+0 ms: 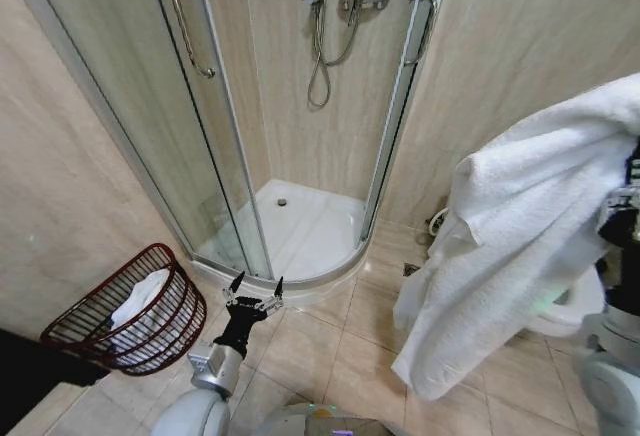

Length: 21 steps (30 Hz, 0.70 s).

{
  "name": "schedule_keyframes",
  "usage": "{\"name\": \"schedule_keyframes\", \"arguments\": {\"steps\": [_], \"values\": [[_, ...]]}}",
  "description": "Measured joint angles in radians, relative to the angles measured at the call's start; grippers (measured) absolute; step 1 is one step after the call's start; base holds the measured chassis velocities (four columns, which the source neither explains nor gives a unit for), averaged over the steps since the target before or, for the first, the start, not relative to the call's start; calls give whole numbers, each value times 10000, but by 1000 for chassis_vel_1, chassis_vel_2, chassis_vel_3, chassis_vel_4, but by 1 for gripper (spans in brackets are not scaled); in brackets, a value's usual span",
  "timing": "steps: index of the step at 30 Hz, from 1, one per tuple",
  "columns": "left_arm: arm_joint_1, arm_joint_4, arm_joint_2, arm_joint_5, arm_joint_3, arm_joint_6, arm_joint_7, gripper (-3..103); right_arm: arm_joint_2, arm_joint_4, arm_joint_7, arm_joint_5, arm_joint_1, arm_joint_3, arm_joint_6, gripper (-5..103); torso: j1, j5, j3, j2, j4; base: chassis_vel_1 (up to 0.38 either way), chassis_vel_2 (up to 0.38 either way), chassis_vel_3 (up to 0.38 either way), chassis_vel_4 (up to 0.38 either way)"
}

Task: Discard the used towel into the hamper.

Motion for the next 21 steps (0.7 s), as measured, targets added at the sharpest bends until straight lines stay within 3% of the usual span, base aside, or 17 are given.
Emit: {"name": "schedule_keyframes", "arguments": {"steps": [12, 21], "values": [[0, 0, 0, 0, 0, 0, 0, 100, -51, -13, -103, -2, 51, -110, 49, 21, 175, 0, 270, 448, 0, 0, 0, 0, 0], [0, 0, 0, 0, 0, 0, 0, 100, 447, -13, -220, -174, -63, -376, 59, 21, 334, 0, 521, 860, 0, 0, 0, 0, 0]]}}
